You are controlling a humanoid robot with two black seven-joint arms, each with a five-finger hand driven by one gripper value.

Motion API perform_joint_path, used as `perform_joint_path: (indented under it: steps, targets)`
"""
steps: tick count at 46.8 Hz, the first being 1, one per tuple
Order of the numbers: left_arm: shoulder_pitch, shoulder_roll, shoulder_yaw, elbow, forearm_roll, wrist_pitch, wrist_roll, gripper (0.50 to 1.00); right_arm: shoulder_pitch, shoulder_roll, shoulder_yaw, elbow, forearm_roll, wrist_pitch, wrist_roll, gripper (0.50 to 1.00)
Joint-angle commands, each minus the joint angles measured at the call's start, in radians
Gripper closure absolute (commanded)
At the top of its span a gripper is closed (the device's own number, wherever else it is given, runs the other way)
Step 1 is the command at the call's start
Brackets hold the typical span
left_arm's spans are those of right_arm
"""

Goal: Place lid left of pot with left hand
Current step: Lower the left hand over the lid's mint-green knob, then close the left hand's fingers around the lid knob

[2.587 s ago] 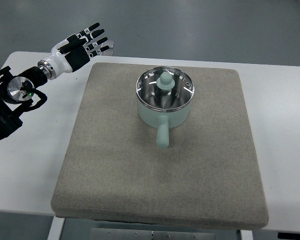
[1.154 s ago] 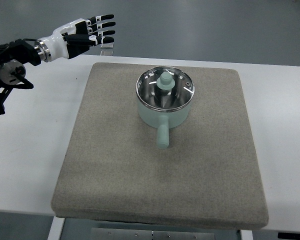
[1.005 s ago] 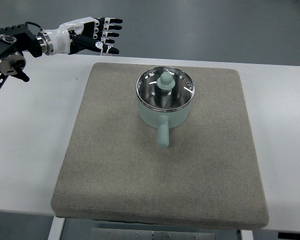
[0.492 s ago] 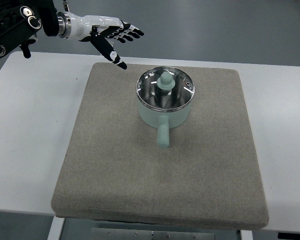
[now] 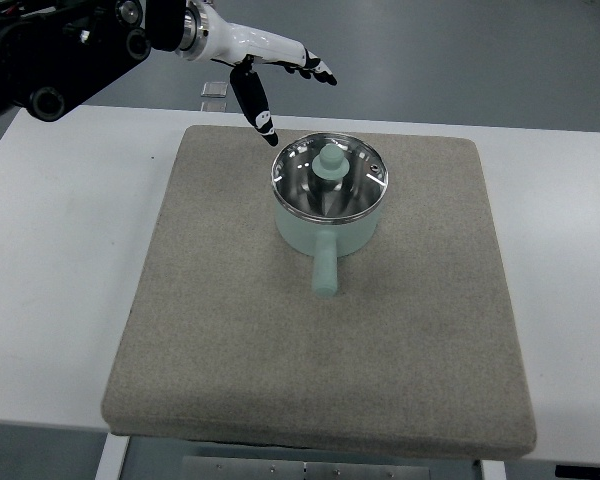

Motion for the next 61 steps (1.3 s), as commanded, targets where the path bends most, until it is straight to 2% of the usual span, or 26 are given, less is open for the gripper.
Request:
perform_joint_path:
  steps: [1, 28, 34, 37, 47, 49, 53, 56, 61]
  targets:
    - [-0.006, -0.022, 0.043, 0.002, 0.007, 0.0, 0.0, 0.506, 0.0, 0.0, -0.001, -0.001, 0.0, 0.0, 0.0, 0.576]
    - [-0.035, -0.137, 0.083, 0.037, 0.115, 0.0, 0.003, 0.525, 0.0, 0.0, 0.001, -0.001, 0.0, 0.0, 0.0, 0.576]
    - [-0.034, -0.14, 0.083, 0.045, 0.118, 0.0, 0.002, 0.561, 0.0, 0.0, -0.001, -0.001, 0.0, 0.0, 0.0, 0.576]
    - [-0.031, -0.14, 0.083, 0.045, 0.118, 0.0, 0.001, 0.606, 0.0, 0.0, -0.001, 0.001, 0.0, 0.0, 0.0, 0.576]
    - [-0.022, -0.142, 0.084, 0.045, 0.121, 0.01, 0.001, 0.649, 0.0, 0.0, 0.001, -0.001, 0.0, 0.0, 0.0, 0.576]
    - [-0.022, -0.14, 0.084, 0.045, 0.121, 0.01, 0.001, 0.677, 0.0, 0.0, -0.001, -0.001, 0.0, 0.0, 0.0, 0.576]
    - [-0.022, -0.142, 0.086, 0.043, 0.121, 0.01, 0.001, 0.681, 0.0, 0.0, -0.001, 0.001, 0.0, 0.0, 0.0, 0.576]
    - [-0.022, -0.142, 0.086, 0.042, 0.121, 0.01, 0.001, 0.714, 0.0, 0.0, -0.001, -0.001, 0.0, 0.0, 0.0, 0.576]
    - [-0.02, -0.14, 0.084, 0.037, 0.147, 0.01, 0.001, 0.714, 0.0, 0.0, -0.001, -0.001, 0.0, 0.0, 0.0, 0.576]
